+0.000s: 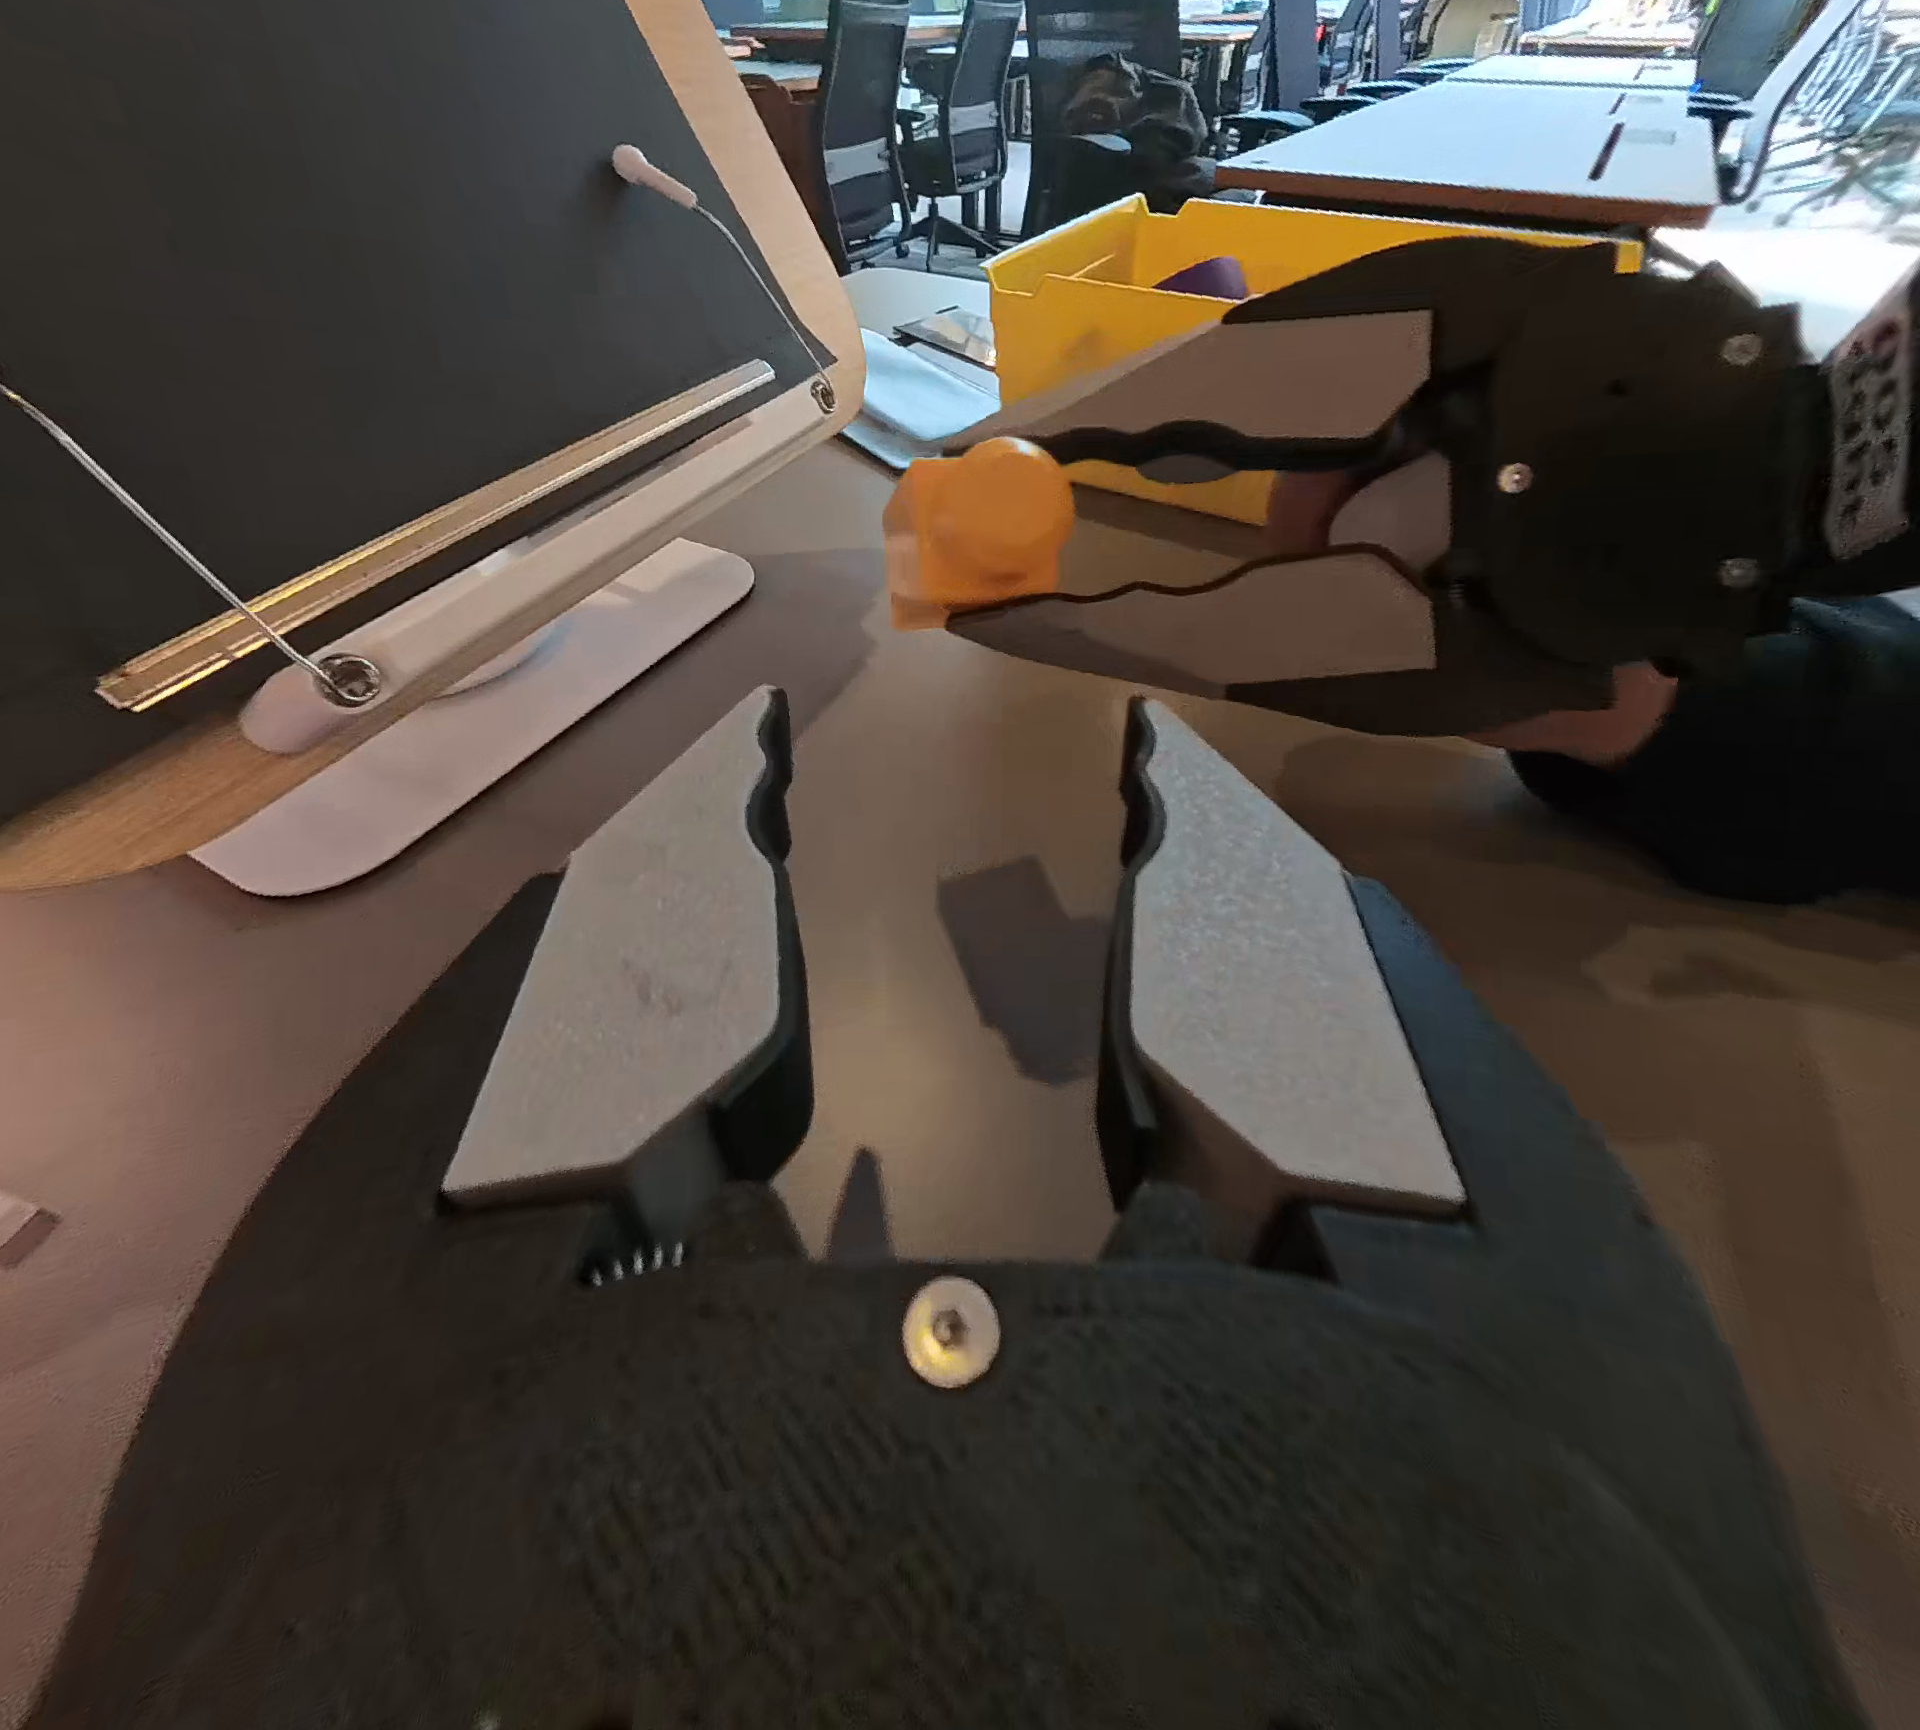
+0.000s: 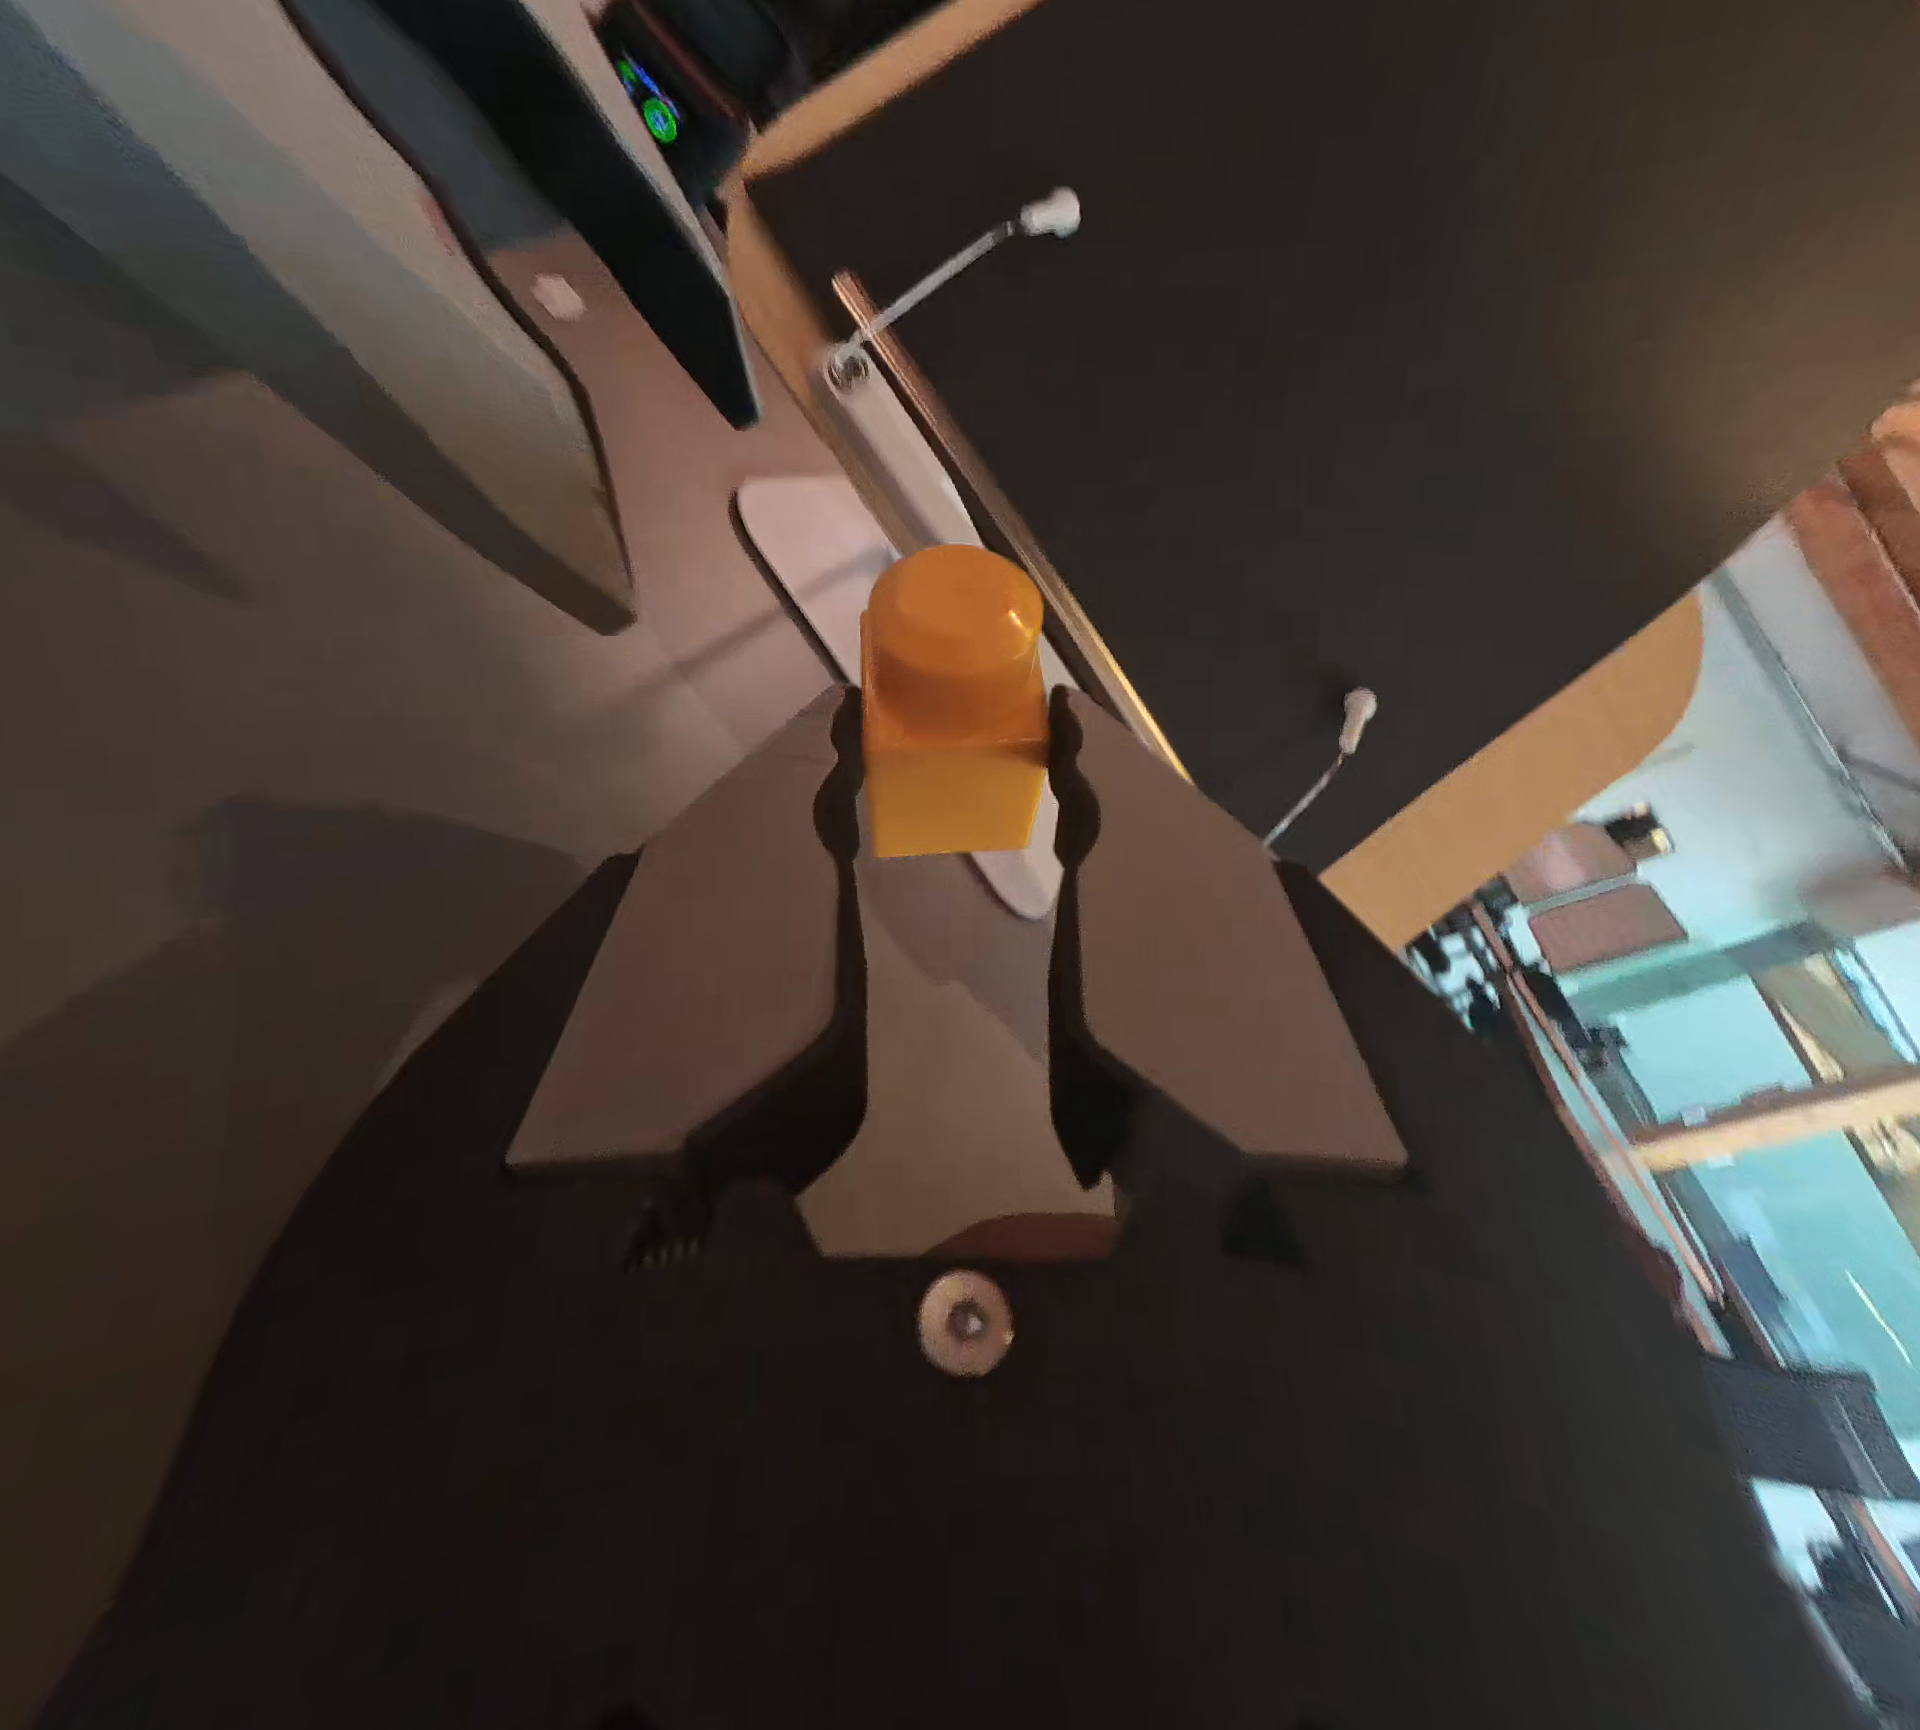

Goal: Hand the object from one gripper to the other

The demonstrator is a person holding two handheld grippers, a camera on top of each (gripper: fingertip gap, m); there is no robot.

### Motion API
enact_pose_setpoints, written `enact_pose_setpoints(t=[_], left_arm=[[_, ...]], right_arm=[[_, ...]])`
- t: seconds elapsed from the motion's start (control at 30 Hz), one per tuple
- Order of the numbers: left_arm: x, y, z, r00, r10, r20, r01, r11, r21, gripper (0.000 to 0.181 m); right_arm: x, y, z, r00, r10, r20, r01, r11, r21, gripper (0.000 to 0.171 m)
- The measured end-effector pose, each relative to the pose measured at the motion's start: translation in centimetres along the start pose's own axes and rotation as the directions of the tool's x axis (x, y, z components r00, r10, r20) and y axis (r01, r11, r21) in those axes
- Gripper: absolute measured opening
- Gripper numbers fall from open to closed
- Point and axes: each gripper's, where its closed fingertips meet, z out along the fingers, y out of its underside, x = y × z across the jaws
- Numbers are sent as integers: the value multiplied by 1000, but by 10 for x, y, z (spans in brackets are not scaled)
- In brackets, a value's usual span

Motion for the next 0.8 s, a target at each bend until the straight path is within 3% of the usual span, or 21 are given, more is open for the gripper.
enact_pose_setpoints(t=[0.07,0.33,0.4,0.47,0.57,0.67,0.73,0.8], left_arm=[[5,-3,-1,1000,-18,-23,19,1000,18,63],[21,-7,3,992,-74,-99,78,996,39,66],[21,-6,4,997,-43,-69,46,998,37,60],[15,0,5,1000,22,-10,-22,1000,7,38],[12,7,5,996,86,-2,-86,995,-58,35],[3,6,1,996,83,15,-83,996,-39,34],[-10,2,-5,1000,7,27,-7,1000,-2,34],[-16,-8,-12,996,-85,-31,87,993,79,34]], right_arm=[[-5,-11,-7,999,-40,28,38,996,83,32],[-23,-34,-11,963,-267,-37,270,954,133,32],[-31,-44,-13,945,-323,-52,327,935,140,32],[-41,-54,-16,930,-365,-51,368,915,164,32],[-47,-51,-14,917,-396,-40,398,905,152,32],[-44,-43,-14,964,-263,41,253,954,160,31],[-42,-38,-17,979,-61,192,28,984,173,33],[-49,-28,-22,874,205,440,-275,956,100,30]])
